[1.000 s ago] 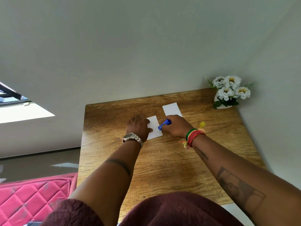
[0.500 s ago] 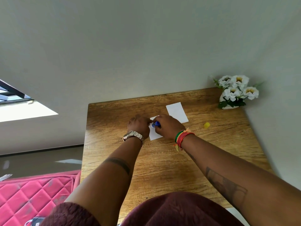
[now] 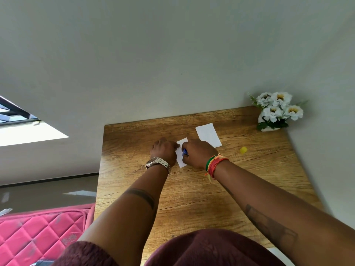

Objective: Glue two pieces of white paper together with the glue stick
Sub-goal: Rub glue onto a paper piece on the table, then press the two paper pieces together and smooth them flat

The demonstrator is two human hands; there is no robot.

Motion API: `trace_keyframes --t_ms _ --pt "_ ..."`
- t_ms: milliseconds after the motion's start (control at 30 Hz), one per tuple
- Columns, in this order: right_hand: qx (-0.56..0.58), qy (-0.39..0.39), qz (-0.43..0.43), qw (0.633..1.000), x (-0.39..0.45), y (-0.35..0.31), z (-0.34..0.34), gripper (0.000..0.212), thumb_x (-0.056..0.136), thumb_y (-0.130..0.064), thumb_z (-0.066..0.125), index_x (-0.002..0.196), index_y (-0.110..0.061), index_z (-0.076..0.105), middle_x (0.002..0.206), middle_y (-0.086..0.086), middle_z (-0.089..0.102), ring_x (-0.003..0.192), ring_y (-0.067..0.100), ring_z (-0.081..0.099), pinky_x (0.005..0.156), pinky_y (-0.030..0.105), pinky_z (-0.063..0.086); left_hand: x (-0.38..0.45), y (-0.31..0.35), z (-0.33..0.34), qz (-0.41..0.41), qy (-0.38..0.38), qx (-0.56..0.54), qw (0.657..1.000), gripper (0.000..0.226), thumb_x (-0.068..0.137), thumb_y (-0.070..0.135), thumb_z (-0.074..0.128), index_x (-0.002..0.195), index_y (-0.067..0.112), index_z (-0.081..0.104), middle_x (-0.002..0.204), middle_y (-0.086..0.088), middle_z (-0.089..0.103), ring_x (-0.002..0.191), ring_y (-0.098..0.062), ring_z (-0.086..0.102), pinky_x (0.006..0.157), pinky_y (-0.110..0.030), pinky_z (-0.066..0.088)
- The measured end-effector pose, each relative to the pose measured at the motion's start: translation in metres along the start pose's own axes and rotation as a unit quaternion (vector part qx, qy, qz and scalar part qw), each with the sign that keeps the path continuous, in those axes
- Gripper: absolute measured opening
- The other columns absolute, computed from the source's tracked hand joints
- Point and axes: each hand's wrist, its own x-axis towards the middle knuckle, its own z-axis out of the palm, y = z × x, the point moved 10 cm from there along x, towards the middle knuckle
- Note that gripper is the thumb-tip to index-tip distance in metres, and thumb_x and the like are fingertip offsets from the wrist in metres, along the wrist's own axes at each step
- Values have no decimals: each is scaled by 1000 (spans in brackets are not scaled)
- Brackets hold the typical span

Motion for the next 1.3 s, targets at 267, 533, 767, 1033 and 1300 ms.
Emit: trace_keyframes --t_ms 267,533,767,1033,1300 --pt "244 1 121 962 -12 45 -4 20 83 -29 71 101 -20 71 93 -2 65 79 14 59 64 26 44 -2 7 1 7 4 12 1000 35 99 27 56 132 37 63 126 -7 56 119 -34 52 101 -47 43" --pt "595 19 232 769 -38 72 19 26 88 -7 69 114 -11 71 96 16 78 85 25 74 64 29 56 -9 0 -8 10 46 12 999 33 99 25 51 129 33 65 127 1 66 117 -30 54 94 -41 43" --pt "626 34 247 739 -51 78 21 24 92 -5 65 113 -14 70 96 12 78 79 20 74 62 31 50 -16 13 -19 45 68 38 996 27 98 33 59 124 25 59 110 -11 70 107 -34 61 79 -40 47" --pt "720 26 246 648 -55 71 26 26 93 -5 63 119 -10 66 106 17 77 80 25 71 64 31 51 -22 31 -26 81 81 80 990 29 93 35 66 114 18 57 115 -9 66 102 -33 64 78 -43 52" --pt "774 35 231 589 -60 62 25 30 97 -4 59 127 -8 61 119 23 71 82 26 71 66 34 52 -18 24 -18 59 41 22 997 14 94 29 67 107 26 74 120 -4 48 84 -26 61 60 -33 53"
